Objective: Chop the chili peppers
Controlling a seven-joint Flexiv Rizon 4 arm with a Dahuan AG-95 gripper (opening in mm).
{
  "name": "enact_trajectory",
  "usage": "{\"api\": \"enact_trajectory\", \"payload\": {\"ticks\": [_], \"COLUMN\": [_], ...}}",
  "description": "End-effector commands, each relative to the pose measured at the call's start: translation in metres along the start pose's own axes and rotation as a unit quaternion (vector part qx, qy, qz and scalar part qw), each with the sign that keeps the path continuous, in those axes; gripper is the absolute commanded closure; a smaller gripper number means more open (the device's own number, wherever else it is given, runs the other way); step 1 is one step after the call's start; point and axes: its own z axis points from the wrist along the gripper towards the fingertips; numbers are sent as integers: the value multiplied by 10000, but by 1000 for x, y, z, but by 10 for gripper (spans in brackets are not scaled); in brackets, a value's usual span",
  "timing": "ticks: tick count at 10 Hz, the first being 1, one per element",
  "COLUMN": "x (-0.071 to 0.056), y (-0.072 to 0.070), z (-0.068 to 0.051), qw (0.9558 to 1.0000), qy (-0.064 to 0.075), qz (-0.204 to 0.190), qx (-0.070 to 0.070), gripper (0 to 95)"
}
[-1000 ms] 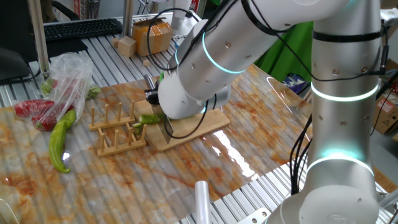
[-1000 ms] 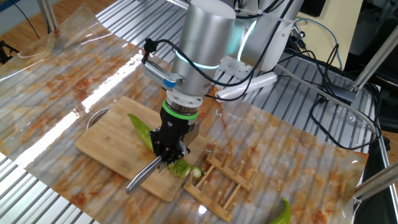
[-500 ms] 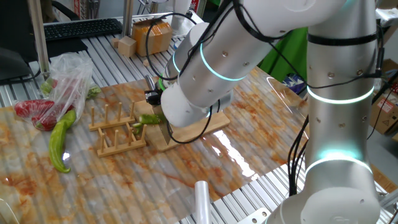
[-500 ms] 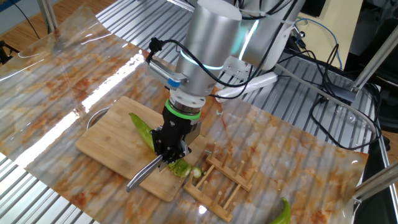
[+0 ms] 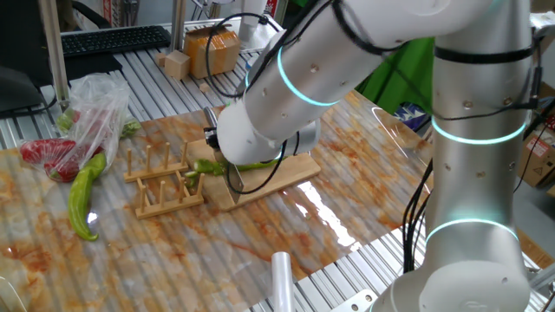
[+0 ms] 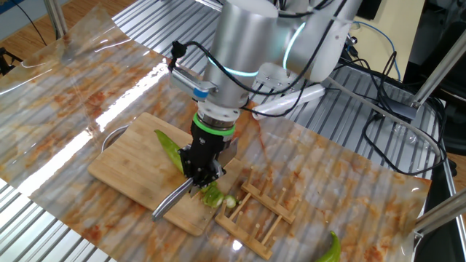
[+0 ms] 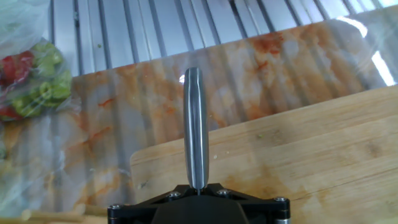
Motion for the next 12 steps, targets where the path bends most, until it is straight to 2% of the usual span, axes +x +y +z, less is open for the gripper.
{"api": "enact_trajectory", "payload": {"ticks": [1,2,3,4,7,8,9,10,11,12], "x": [-3,-5,-7,-9,-10,-12,-17,-19,-20,-20], "y": [-1,-1,-1,-1,-3,-3,-3,-1,-2,-2], "z": [30,24,18,17,17,11,-3,-7,-6,-7], "qw": [9993,9984,9986,9983,9969,9937,9936,9937,9935,9934], "qy": [332,519,491,545,723,1057,1097,1089,1097,1110], "qz": [-84,-119,-128,-134,-268,-300,-263,-241,-261,-245], "qx": [169,185,163,135,172,225,86,84,134,129], "gripper": [950,950,950,950,950,950,950,950,950,950]}}
